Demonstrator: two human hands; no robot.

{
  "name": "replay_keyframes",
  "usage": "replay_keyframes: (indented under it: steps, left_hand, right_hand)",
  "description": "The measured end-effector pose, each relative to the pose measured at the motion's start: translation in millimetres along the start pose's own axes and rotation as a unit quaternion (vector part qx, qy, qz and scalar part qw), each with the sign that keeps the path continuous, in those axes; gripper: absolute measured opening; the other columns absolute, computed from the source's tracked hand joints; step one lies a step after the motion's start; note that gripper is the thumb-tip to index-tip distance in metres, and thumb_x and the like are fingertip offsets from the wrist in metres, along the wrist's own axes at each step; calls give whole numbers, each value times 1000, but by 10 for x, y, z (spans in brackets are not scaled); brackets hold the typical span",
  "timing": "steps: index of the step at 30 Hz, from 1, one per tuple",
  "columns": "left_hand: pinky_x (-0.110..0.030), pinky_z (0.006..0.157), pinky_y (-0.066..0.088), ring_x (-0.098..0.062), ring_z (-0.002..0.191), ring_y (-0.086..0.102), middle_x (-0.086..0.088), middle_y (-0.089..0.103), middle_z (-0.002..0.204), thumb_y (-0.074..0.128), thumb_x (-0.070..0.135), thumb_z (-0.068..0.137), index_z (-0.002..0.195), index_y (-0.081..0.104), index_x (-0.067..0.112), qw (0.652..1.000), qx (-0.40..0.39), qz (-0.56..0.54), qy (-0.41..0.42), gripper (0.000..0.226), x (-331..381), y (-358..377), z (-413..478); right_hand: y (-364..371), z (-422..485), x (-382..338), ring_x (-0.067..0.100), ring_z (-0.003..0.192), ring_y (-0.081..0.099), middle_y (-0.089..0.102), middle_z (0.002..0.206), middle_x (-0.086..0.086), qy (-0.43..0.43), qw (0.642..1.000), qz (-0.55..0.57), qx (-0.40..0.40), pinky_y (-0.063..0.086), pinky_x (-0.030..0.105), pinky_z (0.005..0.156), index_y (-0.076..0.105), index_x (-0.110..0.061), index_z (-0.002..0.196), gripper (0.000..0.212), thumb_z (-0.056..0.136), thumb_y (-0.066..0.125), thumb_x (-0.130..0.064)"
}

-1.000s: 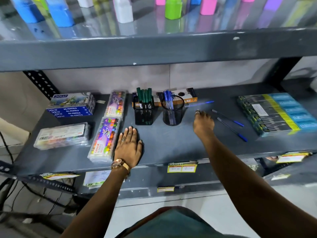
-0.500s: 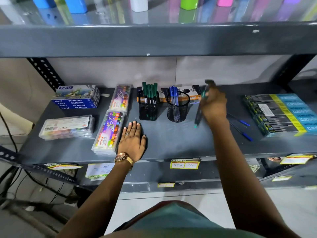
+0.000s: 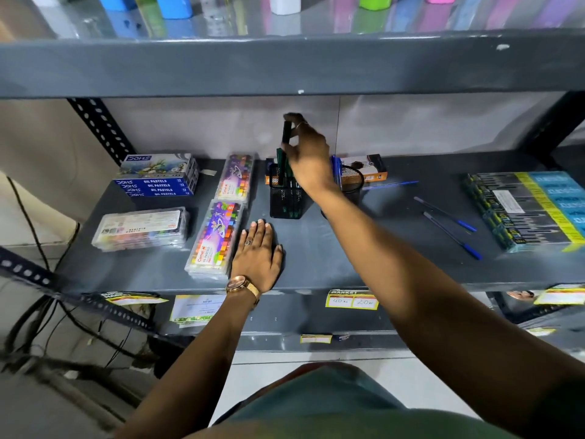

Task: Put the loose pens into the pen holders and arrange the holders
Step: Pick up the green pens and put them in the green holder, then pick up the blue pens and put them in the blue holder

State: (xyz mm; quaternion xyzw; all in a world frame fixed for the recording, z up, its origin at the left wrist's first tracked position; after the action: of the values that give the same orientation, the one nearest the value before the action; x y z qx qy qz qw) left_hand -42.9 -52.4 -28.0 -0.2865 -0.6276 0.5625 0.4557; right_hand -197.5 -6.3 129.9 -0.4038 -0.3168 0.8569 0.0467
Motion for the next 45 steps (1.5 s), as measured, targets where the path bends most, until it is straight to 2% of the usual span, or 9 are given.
replay_keyframes:
  steps: [5, 10, 15, 18, 21, 27, 36, 40, 45]
  left_hand:
    - [-33, 119, -6, -20, 148, 4, -10, 13, 159, 27, 35, 97, 148, 14, 8, 1000, -1, -4, -2, 59, 4, -10, -4]
    - [-35, 120, -4, -21, 148, 4, -10, 13, 159, 28, 35, 97, 148, 15, 8, 1000, -5, -2, -2, 59, 12, -12, -6]
    - [-34, 120, -4, -21, 148, 5, -11, 13, 159, 25, 36, 96, 148, 16, 8, 1000, -6, 0, -1, 60, 10, -10, -9]
    - [-34, 119, -4, -21, 148, 5, -11, 14, 159, 16, 40, 90, 148, 16, 7, 1000, -10, 1, -1, 67, 13, -10, -12]
    - [-34, 120, -4, -21, 148, 4, -10, 13, 159, 14, 42, 87, 148, 15, 8, 1000, -12, 3, 0, 70, 6, -5, -4]
    - [-35, 121, -3, -21, 148, 5, -10, 14, 159, 14, 43, 87, 148, 16, 9, 1000, -10, 3, -2, 70, -14, -5, -8]
    - [-36, 121, -2, -23, 148, 6, -12, 15, 158, 15, 43, 87, 148, 18, 8, 1000, -11, 2, 2, 70, 7, -4, -8]
    - [-36, 120, -1, -23, 147, 8, -12, 16, 158, 15, 43, 87, 147, 20, 7, 1000, -6, 2, 1, 70, 23, -14, -11]
    - [-35, 120, -2, -23, 147, 7, -12, 15, 158, 15, 43, 87, 148, 18, 7, 1000, -10, 7, -3, 71, 19, -11, -8]
  right_hand:
    - [256, -119, 197, 32, 103, 68, 71, 113, 16, 30, 986, -136, -92, 58, 42, 87, 56, -13, 128, 40, 89, 66, -11]
    - [291, -129, 231, 30, 109, 57, 52, 127, 15, 13, 973, -219, -76, 58, 39, 85, 59, -11, 128, 38, 90, 65, -14]
    - [290, -106, 238, 30, 111, 52, 46, 128, 16, 8, 960, -257, -108, 59, 41, 82, 44, -21, 142, 50, 94, 60, -17]
    - [199, -151, 262, 29, 110, 53, 48, 126, 16, 15, 965, -250, -73, 57, 36, 84, 32, -20, 149, 59, 96, 57, -19]
    - [-45, -256, 308, 29, 109, 55, 53, 123, 16, 39, 979, -200, 19, 53, 35, 84, 41, -15, 144, 51, 96, 54, -19]
    - [-751, -636, 846, 36, 111, 51, 58, 121, 18, 172, 951, -217, 138, 46, 44, 91, 64, -8, 116, 29, 91, 52, -19]
    - [-1295, -1392, 1942, 40, 132, 34, 41, 141, 21, 456, 828, -326, 21, 35, 46, 106, 54, -2, 128, 35, 98, 42, -14]
    - [-1193, -1506, 1883, 40, 131, 37, 44, 139, 23, 440, 844, -307, -15, 35, 48, 110, 50, 2, 132, 39, 98, 40, -15]
    - [-809, -1637, 1370, 36, 109, 59, 69, 108, 18, 297, 932, -208, -30, 50, 40, 94, 71, -7, 104, 33, 96, 52, -33]
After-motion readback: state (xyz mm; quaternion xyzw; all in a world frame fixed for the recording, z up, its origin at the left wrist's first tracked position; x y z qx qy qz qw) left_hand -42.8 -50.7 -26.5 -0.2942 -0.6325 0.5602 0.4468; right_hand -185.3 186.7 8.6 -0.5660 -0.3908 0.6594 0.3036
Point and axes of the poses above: each hand's wrist, its own z-axis towards the middle knuckle, its own y-axis out of the palm, x = y × z, the point moved 5 cm from there along z, towards the middle knuckle
